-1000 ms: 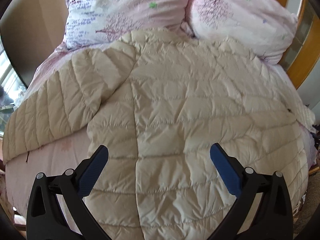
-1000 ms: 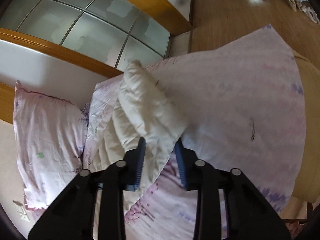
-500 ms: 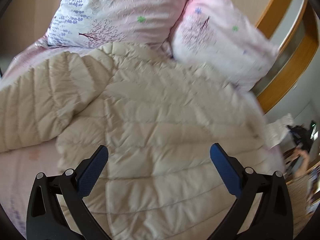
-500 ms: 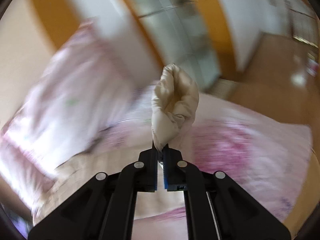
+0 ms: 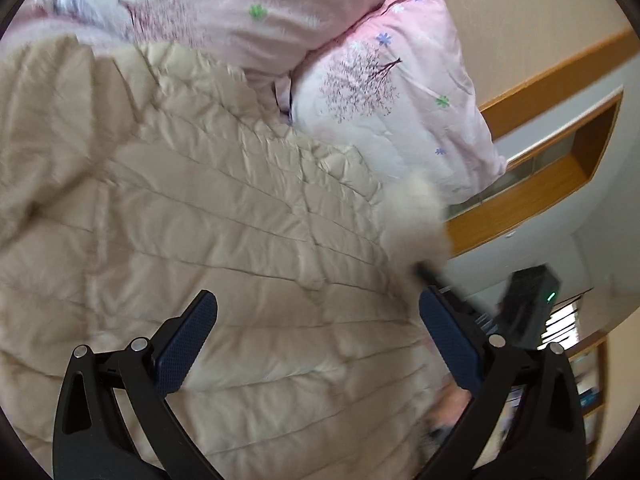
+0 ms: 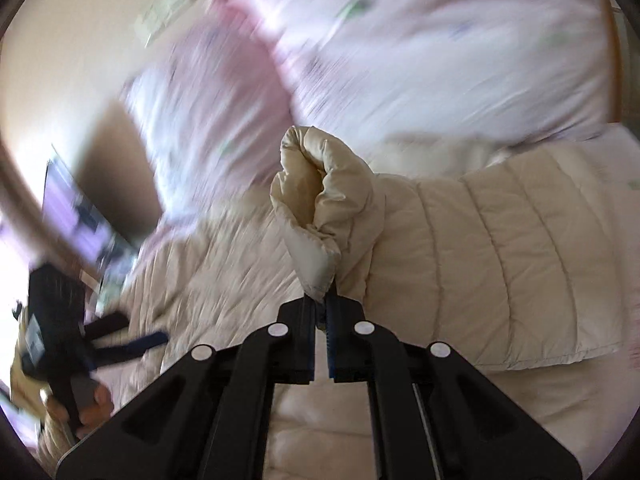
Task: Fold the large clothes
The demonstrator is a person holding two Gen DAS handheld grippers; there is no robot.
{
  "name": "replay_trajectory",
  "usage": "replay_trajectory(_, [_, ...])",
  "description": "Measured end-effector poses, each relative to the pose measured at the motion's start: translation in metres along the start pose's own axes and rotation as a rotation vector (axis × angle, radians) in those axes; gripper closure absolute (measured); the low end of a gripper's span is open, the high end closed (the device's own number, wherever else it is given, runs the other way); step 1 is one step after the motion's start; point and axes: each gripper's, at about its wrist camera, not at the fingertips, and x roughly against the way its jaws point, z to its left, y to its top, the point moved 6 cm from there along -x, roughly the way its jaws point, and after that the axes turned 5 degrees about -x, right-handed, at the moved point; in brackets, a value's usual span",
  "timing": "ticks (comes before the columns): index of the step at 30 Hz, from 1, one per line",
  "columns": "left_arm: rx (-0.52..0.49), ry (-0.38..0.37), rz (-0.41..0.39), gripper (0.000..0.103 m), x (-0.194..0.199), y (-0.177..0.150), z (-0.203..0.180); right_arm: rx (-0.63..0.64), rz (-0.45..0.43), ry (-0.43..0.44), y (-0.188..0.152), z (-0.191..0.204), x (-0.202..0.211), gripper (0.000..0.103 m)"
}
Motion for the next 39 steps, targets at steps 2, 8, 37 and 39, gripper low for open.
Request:
replay_trajectory(2, [0.035,-0.025,0.028,0.006,-0.013,-0.001,-0.001,0.036,0.082,0.022,-0.019,0.011,-0.019,0.092])
replay_trajectory(8, [0.095,-0.047,0.121,0.014,-0.053,-0.01,-0.003,-0.035,0.13,0.081,-0.028,0.003,-0.003,0.041])
replay_trajectory(37, [0.012,0.155,-0.018,0.099,-0.037,0.048,0.049,-0.715,-0.123,-0.051,-0.009,-0.171,0.019,0.085])
replay_trajectory(39, [0.027,0.177,0.004,0.099,-0.042,0.043,0.059,-0.641,-0.155,-0.107,-0.007,-0.165,0.021,0.092])
